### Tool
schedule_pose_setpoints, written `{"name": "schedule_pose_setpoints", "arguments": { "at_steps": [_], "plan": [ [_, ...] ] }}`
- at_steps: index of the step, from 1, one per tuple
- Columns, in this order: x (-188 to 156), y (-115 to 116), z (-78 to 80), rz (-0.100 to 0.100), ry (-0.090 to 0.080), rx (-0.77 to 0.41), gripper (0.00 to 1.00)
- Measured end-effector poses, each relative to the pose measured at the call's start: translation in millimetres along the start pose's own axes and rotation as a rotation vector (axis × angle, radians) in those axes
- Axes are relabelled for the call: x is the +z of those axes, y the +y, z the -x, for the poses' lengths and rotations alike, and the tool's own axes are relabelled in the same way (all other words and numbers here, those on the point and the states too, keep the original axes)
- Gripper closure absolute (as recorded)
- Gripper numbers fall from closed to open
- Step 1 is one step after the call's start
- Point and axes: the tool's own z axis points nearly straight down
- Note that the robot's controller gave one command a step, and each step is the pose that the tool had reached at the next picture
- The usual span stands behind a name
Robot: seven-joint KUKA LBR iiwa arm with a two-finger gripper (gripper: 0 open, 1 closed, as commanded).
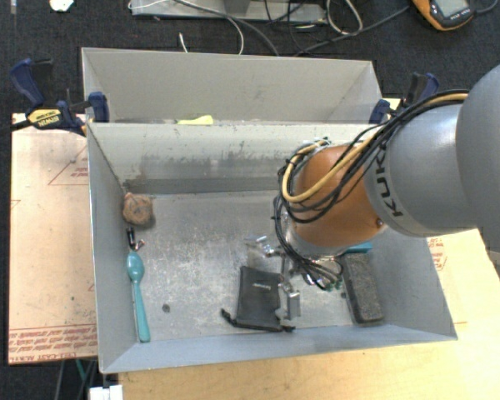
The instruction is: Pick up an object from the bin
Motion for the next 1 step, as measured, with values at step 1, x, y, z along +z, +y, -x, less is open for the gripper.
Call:
{"name": "schedule_pose_setpoints", "arguments": {
  "at_steps": [1],
  "plan": [
    [-2.0, 5.6, -12.9, 0.0, 0.005, -0.145, 1.0]
  ]
}}
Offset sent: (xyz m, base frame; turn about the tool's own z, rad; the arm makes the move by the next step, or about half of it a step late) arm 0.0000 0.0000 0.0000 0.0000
